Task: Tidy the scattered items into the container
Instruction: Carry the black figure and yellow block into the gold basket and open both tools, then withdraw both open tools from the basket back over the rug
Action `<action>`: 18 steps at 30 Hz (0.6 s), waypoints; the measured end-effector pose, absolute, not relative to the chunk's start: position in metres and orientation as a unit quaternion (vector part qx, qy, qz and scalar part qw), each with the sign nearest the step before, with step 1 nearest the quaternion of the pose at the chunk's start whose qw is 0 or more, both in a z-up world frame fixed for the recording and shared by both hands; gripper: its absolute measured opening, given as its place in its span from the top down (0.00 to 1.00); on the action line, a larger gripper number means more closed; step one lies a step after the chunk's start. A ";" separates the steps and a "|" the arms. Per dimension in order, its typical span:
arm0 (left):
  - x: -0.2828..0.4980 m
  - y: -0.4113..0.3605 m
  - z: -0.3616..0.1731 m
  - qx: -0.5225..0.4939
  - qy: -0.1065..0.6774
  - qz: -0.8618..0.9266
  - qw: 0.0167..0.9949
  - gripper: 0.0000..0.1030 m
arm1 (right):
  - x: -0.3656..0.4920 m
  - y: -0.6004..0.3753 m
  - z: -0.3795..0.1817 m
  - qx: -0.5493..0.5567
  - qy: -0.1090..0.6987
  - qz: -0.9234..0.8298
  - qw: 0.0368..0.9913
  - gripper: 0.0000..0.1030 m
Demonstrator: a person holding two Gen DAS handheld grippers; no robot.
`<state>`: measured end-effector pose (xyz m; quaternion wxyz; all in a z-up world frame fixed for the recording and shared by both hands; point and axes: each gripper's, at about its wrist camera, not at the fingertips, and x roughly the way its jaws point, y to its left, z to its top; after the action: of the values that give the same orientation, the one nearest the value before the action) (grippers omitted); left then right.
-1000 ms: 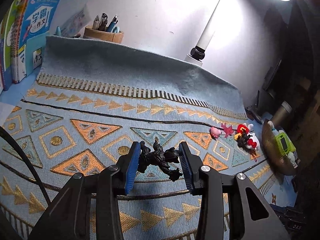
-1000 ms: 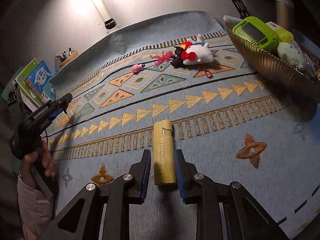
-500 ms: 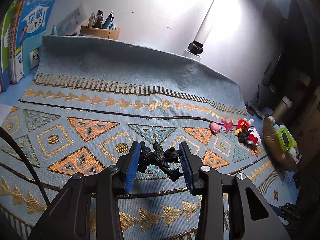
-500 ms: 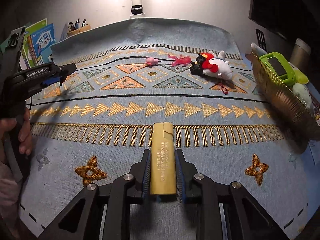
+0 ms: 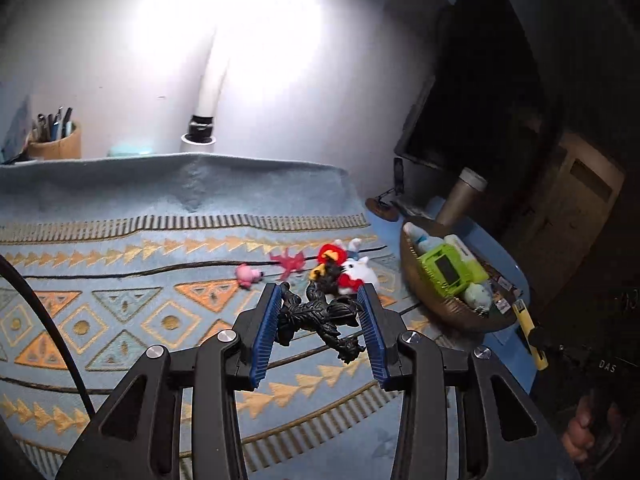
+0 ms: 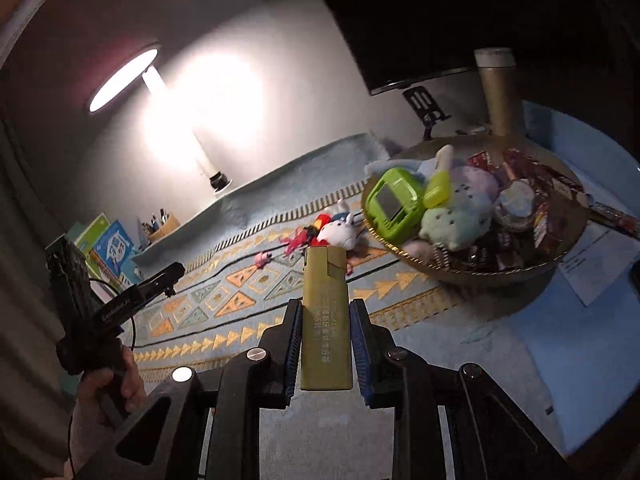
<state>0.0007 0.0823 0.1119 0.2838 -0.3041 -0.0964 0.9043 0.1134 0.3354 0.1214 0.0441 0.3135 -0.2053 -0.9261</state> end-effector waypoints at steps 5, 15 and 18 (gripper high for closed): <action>-0.007 0.165 0.141 -0.299 -0.091 0.878 0.361 0.64 | 0.113 0.416 0.138 0.286 -0.304 -0.909 0.008 0.78; -0.054 0.296 0.139 -0.328 -0.106 0.837 0.425 0.64 | 0.055 0.497 0.138 0.273 -0.346 -0.894 -0.076 0.77; -0.073 0.314 0.128 -0.362 -0.136 0.818 0.427 0.45 | 0.039 0.506 0.130 0.280 -0.354 -0.889 -0.075 0.77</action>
<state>-0.0727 0.3136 0.1280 0.4270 -0.3617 -0.1361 0.8175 0.0387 0.5060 0.1295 -0.0750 0.2805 -0.3542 -0.8889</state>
